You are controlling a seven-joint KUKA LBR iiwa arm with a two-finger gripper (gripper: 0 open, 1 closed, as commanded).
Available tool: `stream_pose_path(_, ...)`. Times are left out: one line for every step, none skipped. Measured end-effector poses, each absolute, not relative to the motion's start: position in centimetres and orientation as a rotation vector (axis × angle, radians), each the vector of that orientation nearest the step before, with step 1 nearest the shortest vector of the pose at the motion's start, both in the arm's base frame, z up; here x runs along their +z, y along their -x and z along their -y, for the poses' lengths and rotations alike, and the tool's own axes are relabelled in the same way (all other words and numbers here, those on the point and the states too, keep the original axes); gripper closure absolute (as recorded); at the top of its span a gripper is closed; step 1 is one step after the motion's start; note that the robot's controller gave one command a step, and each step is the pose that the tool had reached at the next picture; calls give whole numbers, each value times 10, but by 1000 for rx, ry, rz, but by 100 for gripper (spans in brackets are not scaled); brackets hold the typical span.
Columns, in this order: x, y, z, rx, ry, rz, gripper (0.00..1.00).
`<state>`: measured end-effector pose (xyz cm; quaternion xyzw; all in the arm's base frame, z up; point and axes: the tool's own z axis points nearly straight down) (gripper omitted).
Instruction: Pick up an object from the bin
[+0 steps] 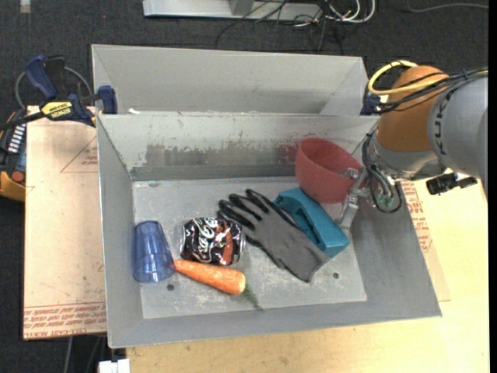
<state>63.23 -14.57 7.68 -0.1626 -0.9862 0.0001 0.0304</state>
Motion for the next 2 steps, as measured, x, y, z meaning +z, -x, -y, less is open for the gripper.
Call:
stream_pose_path(81, -630, 145, 0, 499, 3033, 100)
stream_pose_path(99, -630, 145, -1, 500, 3030, 100)
